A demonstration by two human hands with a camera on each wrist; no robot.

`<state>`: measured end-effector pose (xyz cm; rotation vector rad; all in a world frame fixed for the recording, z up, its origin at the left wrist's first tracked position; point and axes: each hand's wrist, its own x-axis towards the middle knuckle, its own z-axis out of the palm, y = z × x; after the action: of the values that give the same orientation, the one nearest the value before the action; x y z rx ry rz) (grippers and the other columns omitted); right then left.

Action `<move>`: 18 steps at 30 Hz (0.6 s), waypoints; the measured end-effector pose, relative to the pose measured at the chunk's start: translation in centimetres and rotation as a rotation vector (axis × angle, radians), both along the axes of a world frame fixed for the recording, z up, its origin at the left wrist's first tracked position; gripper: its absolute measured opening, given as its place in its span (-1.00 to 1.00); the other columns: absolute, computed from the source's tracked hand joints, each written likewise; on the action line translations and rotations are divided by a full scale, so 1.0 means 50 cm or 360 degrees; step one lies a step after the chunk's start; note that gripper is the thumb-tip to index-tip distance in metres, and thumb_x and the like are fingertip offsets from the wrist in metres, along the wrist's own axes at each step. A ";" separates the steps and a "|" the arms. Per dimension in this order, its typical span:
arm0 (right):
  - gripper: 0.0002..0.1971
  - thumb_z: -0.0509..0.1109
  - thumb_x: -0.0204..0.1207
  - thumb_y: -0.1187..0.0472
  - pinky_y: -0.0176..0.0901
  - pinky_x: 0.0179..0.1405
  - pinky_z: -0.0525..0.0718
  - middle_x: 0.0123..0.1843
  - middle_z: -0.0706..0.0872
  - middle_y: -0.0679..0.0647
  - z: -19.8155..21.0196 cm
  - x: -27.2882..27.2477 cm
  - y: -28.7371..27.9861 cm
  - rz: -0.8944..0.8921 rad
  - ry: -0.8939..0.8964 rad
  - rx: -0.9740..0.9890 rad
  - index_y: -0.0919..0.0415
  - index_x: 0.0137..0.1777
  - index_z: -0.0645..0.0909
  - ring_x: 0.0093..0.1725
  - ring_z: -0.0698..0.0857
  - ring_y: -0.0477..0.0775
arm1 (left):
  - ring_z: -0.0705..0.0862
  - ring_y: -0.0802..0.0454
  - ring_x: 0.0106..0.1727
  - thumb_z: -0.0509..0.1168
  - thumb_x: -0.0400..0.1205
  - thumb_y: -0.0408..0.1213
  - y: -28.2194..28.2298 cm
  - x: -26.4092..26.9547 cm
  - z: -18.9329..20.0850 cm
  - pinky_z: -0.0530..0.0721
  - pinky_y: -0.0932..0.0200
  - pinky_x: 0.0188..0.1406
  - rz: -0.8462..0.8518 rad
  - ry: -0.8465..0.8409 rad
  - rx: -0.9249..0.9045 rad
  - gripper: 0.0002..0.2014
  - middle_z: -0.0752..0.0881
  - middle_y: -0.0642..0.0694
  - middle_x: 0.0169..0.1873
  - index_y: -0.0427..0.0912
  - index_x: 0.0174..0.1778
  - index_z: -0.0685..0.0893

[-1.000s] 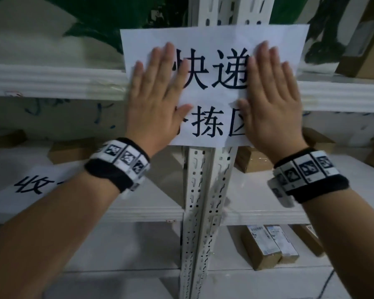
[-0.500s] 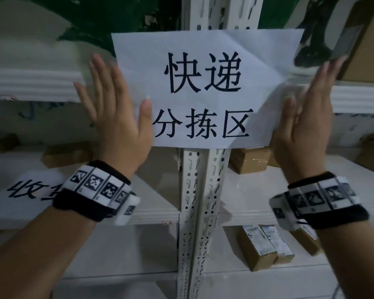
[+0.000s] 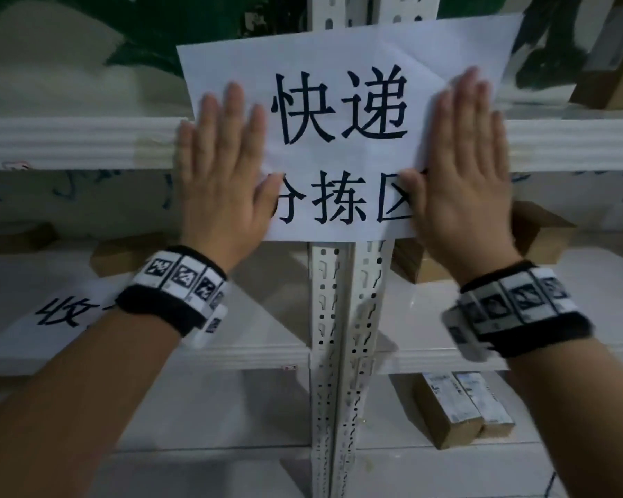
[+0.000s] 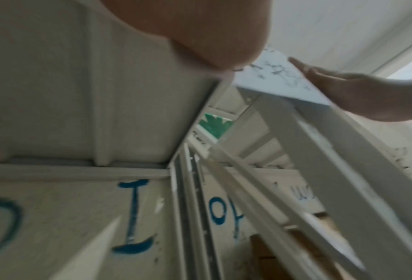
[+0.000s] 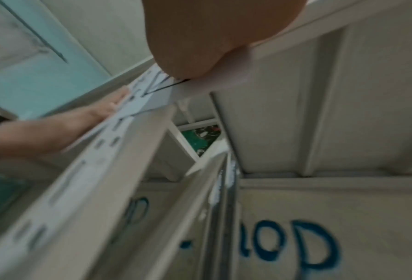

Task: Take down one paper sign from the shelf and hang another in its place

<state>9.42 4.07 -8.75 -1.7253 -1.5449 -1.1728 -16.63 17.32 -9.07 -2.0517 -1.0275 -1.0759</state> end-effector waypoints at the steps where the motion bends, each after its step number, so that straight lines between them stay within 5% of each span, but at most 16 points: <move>1: -0.18 0.08 0.89 -0.09 0.31 0.93 -0.10 0.90 -0.07 0.51 -0.006 0.024 -0.011 -0.0036 0.0013 0.0012 0.48 0.86 -0.14 0.91 -0.01 0.49 | -0.01 -0.45 0.87 -0.06 0.89 0.16 0.006 -0.021 -0.006 -0.16 -0.39 0.83 0.0044 -0.0037 -0.0011 -0.25 0.01 -0.45 0.85 -0.28 0.88 0.00; 5: -0.19 0.10 0.89 -0.08 0.34 0.92 -0.05 0.90 -0.01 0.52 -0.022 0.043 -0.015 -0.0044 0.0039 0.0060 0.47 0.87 -0.11 0.91 0.03 0.51 | 0.02 -0.52 0.86 -0.19 0.86 0.21 0.005 -0.038 -0.023 -0.13 -0.47 0.82 0.0087 -0.0194 -0.0032 -0.17 0.05 -0.53 0.83 -0.43 0.85 0.01; 11: -0.16 -0.11 0.88 -0.22 0.39 0.93 0.00 0.88 0.06 0.56 -0.030 0.021 -0.013 -0.0010 0.0178 0.0117 0.49 0.87 -0.01 0.90 0.08 0.55 | 0.00 -0.55 0.85 -0.07 0.88 0.16 -0.017 -0.015 -0.028 -0.08 -0.43 0.87 0.0129 -0.0321 -0.0067 -0.14 0.02 -0.61 0.80 -0.58 0.80 -0.02; 18: -0.14 -0.07 0.92 -0.26 0.34 0.96 -0.08 0.92 -0.10 0.48 -0.013 -0.012 -0.044 0.0017 0.0308 -0.0040 0.44 0.89 -0.15 0.94 -0.07 0.46 | -0.24 -0.38 0.89 0.01 0.88 0.16 -0.074 -0.032 -0.019 -0.15 -0.35 0.90 0.0178 -0.0224 -0.0402 -0.11 -0.25 -0.44 0.85 -0.39 0.85 -0.26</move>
<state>8.82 1.87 -9.38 -1.7877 -1.4555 -0.9536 -18.22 13.64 -10.03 -2.1066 -1.3943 -1.0913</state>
